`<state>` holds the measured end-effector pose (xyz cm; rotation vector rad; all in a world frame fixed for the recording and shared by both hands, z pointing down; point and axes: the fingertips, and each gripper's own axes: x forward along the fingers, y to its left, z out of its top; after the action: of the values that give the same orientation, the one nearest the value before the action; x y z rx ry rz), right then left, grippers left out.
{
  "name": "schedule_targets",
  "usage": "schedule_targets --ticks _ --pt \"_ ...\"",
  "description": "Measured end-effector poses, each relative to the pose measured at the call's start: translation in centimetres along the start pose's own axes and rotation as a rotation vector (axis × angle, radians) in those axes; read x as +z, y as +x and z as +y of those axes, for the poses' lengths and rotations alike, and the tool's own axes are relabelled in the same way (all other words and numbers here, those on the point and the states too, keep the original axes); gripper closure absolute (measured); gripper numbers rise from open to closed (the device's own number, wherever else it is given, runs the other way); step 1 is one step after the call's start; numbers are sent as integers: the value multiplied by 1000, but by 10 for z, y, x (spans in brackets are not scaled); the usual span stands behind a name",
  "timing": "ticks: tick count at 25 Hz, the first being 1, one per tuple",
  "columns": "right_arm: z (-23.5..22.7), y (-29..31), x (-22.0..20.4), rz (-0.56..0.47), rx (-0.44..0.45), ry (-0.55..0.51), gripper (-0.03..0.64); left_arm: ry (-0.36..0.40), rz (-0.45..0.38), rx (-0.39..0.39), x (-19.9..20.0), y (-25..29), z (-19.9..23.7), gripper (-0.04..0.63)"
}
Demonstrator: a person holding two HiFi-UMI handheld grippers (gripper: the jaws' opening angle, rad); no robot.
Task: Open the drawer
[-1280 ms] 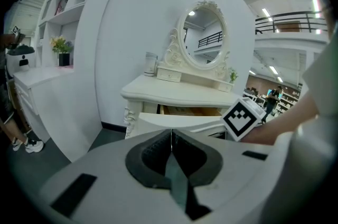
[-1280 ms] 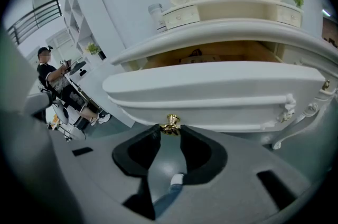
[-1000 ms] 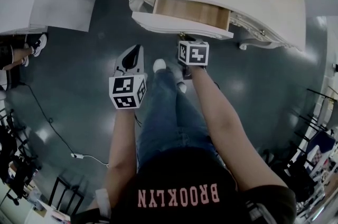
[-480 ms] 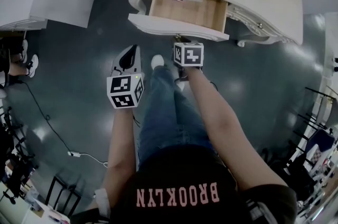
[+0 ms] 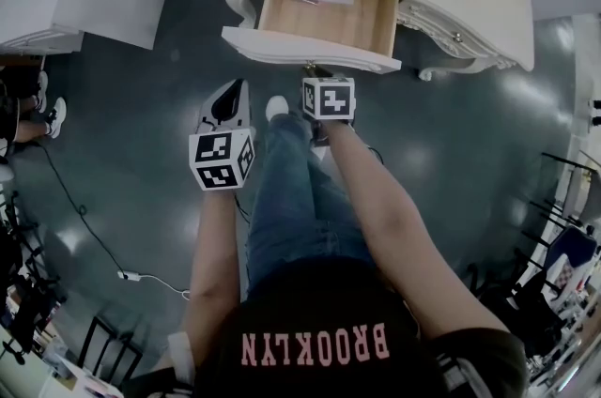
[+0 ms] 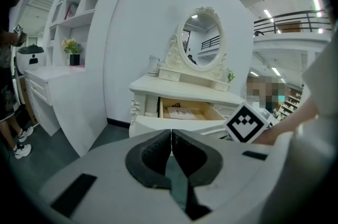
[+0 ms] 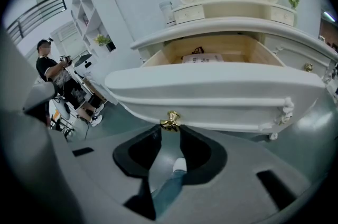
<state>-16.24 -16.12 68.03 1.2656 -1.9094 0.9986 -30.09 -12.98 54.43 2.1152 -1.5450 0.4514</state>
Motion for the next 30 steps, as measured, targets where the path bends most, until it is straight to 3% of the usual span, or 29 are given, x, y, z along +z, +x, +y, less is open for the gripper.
schedule_targets --ticks 4,5,12,20,30 --pt "-5 -7 -6 15 -8 11 567 5 -2 2 -1 -4 -3 589" --pt "-7 -10 -8 20 -5 20 612 6 -4 5 -1 -6 -3 589" --pt "-14 -38 -1 -3 51 -10 618 23 -36 9 18 -10 -11 589" --pt "-17 -80 25 -50 114 -165 620 47 -88 9 55 -15 -27 589" --pt "-20 -144 93 -235 167 -184 620 110 -160 -12 114 -11 -40 589"
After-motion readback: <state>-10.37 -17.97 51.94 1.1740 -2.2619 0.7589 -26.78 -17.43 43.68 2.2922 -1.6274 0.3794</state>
